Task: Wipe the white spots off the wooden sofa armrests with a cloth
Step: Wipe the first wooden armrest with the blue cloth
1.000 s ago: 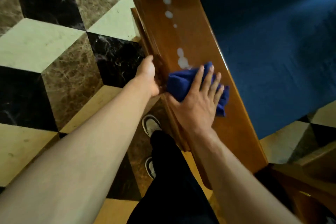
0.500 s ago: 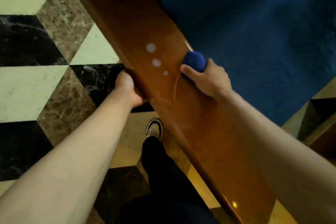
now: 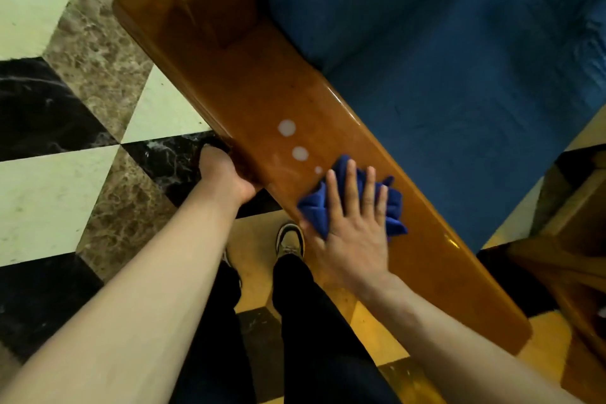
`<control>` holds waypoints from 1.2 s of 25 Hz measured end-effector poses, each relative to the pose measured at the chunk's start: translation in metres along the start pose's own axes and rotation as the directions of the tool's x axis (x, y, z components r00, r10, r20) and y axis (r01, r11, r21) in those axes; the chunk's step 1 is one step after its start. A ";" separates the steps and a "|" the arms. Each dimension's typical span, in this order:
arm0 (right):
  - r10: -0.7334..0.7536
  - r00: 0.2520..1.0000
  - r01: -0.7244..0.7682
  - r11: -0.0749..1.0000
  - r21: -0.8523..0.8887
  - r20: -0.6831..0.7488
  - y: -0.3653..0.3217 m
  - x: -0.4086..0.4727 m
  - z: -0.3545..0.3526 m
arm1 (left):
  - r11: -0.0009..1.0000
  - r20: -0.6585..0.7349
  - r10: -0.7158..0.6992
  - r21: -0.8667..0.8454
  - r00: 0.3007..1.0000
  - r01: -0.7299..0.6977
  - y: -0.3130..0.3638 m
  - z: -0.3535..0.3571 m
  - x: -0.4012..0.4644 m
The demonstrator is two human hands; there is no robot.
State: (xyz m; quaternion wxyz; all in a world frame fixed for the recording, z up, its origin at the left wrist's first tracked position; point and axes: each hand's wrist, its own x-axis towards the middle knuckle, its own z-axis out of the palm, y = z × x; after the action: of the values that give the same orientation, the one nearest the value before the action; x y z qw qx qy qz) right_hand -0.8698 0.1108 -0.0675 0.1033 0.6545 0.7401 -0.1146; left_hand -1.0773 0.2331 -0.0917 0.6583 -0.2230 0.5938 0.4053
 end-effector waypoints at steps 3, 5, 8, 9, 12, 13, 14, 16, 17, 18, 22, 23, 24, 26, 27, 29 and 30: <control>-0.033 0.992 0.038 0.999 0.035 -0.125 -0.051 0.049 -0.003 | 0.998 0.001 -0.064 0.024 0.998 0.064 0.006 -0.009 0.003; -0.056 0.985 0.062 0.998 0.032 -0.161 -0.071 0.071 -0.003 | 0.993 0.063 -0.111 0.056 0.992 0.107 0.011 -0.008 -0.002; -0.159 0.969 0.156 0.987 -0.033 -0.187 -0.074 0.059 0.005 | 0.991 0.108 -0.066 0.126 0.992 0.052 0.033 -0.002 -0.007; -0.179 0.968 0.170 0.983 -0.065 -0.175 -0.063 0.043 0.009 | 0.990 0.100 -0.042 0.141 0.994 0.028 0.043 -0.001 -0.007; -0.022 0.994 0.018 0.999 -0.042 -0.109 -0.031 -0.003 0.010 | 0.983 0.047 -0.001 0.181 0.999 -0.008 0.073 0.001 -0.001; 0.064 0.995 -0.065 0.998 -0.016 -0.078 -0.027 -0.007 0.008 | 0.981 0.047 -0.012 0.194 0.999 0.003 0.077 0.001 -0.001; 0.141 0.988 -0.141 0.990 0.005 -0.057 -0.030 0.000 0.005 | 0.979 0.046 -0.018 0.206 0.999 0.008 0.077 0.001 0.001; 0.249 0.968 -0.248 0.968 0.048 -0.019 -0.049 0.033 -0.005 | 0.978 0.026 -0.031 0.209 0.999 0.025 0.073 0.002 0.002; 0.250 0.968 -0.249 0.966 0.063 -0.014 -0.059 0.054 -0.012 | 0.976 0.028 -0.044 0.214 0.999 0.037 0.071 0.003 0.003; 0.219 0.976 -0.217 0.974 0.068 -0.024 -0.069 0.076 -0.019 | 0.975 0.052 -0.061 0.217 0.997 0.049 0.069 0.005 0.004; 0.202 0.975 -0.183 0.967 0.178 -0.094 -0.097 0.146 -0.042 | 0.980 0.085 -0.076 0.190 0.993 0.059 0.070 0.009 0.012; 0.280 0.954 -0.250 0.940 0.232 -0.109 -0.100 0.153 -0.045 | 0.981 0.076 -0.060 0.187 0.995 0.045 0.072 0.008 0.013; 0.385 0.917 -0.343 0.896 0.283 -0.106 -0.100 0.158 -0.046 | 0.982 0.063 -0.048 0.185 0.997 0.036 0.074 0.007 0.013; 0.597 0.800 -0.542 0.763 0.352 -0.060 -0.086 0.167 -0.049 | 0.979 0.045 -0.029 0.202 0.999 0.019 0.082 0.004 0.012; 0.674 0.738 -0.621 0.697 0.358 -0.034 -0.072 0.170 -0.052 | 0.978 0.045 -0.026 0.209 0.999 0.016 0.086 0.003 0.012; 0.716 0.698 -0.675 0.645 0.359 0.025 -0.035 0.178 -0.057 | 0.977 0.065 -0.030 0.213 0.997 0.016 0.090 0.003 0.009; 0.711 0.698 -0.679 0.620 0.394 0.084 -0.014 0.182 -0.061 | 0.975 0.082 -0.033 0.221 0.996 0.014 0.090 0.002 0.006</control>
State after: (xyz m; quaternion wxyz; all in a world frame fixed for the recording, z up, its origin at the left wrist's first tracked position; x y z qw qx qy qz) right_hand -0.9065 0.2994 -0.0642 -0.0246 0.8999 0.3936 -0.1862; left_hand -1.1476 0.2879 -0.0805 0.7084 -0.1381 0.6039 0.3383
